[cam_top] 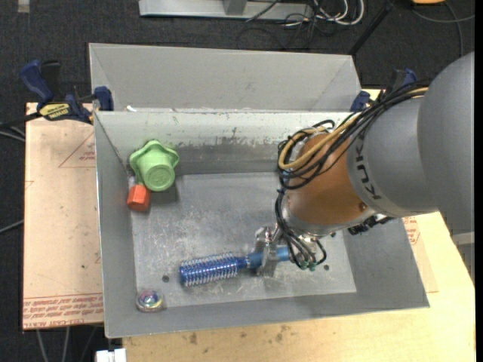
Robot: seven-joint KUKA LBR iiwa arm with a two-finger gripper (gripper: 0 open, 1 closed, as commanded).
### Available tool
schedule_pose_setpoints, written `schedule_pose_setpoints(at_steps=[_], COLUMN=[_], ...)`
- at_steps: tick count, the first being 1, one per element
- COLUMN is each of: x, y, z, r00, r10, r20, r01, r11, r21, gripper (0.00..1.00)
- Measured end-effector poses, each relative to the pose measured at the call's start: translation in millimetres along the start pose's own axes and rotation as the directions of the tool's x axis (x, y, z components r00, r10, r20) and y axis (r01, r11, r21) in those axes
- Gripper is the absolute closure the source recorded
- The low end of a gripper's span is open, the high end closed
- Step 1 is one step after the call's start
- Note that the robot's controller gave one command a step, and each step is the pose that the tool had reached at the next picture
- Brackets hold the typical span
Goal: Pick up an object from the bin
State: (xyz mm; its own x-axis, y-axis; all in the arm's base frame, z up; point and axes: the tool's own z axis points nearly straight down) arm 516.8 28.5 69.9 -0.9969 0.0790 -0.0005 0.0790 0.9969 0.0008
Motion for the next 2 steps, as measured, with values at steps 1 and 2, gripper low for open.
schedule_pose_setpoints(at_steps=[1,2], x=[0.0,25.4], y=[0,14], z=[0,-80], r00=[1.000,1.000], r10=[0.000,-0.026], r20=[0.000,0.005], r01=[0.000,0.026], r11=[1.000,1.000], r21=[0.000,-0.002], gripper=[1.00,1.00])
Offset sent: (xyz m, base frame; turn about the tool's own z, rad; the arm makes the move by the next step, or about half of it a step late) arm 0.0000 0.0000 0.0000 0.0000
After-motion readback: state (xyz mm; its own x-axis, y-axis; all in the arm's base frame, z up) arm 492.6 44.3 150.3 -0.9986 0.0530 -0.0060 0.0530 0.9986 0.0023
